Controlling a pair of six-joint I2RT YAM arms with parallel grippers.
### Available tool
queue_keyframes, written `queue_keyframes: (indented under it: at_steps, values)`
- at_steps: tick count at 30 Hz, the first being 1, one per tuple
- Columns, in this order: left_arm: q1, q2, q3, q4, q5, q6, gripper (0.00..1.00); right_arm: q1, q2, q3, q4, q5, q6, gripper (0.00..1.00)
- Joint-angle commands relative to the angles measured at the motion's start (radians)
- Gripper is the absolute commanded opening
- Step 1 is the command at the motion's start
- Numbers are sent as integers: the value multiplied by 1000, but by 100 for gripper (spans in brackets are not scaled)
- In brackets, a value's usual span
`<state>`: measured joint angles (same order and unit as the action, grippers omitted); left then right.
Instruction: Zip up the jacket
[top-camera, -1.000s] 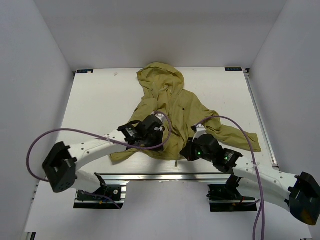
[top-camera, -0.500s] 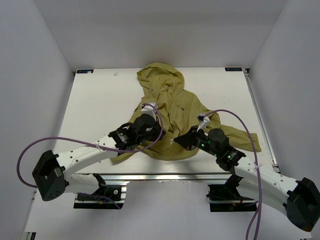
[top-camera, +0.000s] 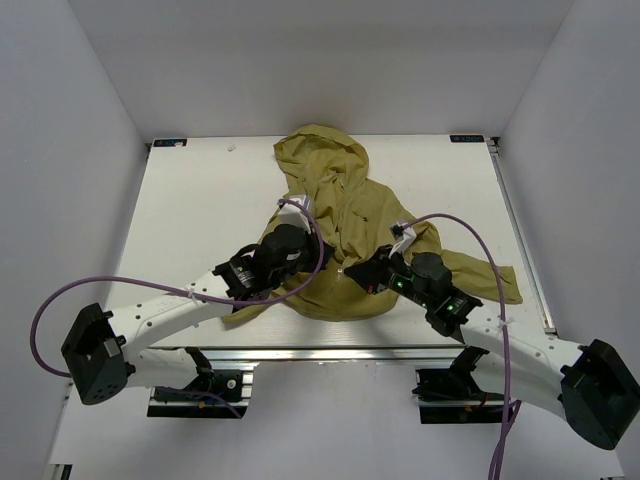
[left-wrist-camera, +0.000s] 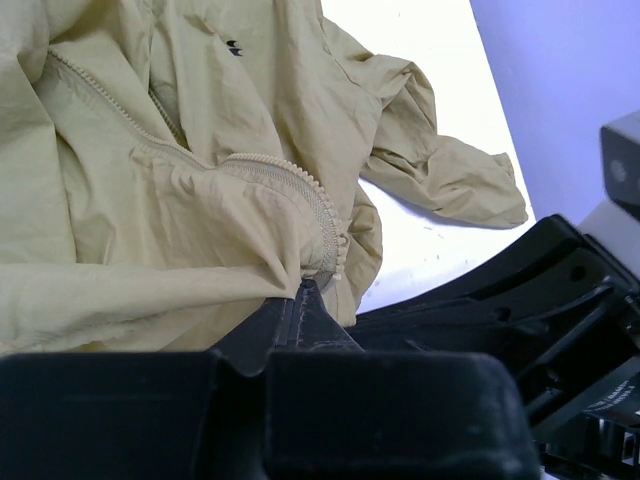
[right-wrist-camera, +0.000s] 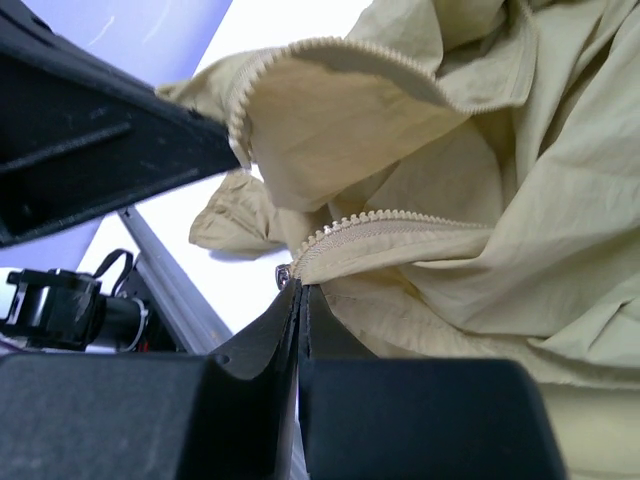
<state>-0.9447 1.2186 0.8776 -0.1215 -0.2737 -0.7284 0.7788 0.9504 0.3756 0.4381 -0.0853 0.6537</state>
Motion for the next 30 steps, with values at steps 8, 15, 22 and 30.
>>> queue_keyframes:
  at_steps: [8,15,22,30]
  values:
    - [-3,-4,8,17,-4,44,0,-6,27,101,79,56,-78,0]
    - [-3,-14,-6,25,11,37,0,-4,67,132,82,75,-103,0]
    - [-3,-2,-6,14,18,41,0,-4,73,144,94,76,-111,0]
    - [-3,1,-2,8,7,43,0,-7,62,149,74,59,-118,0]
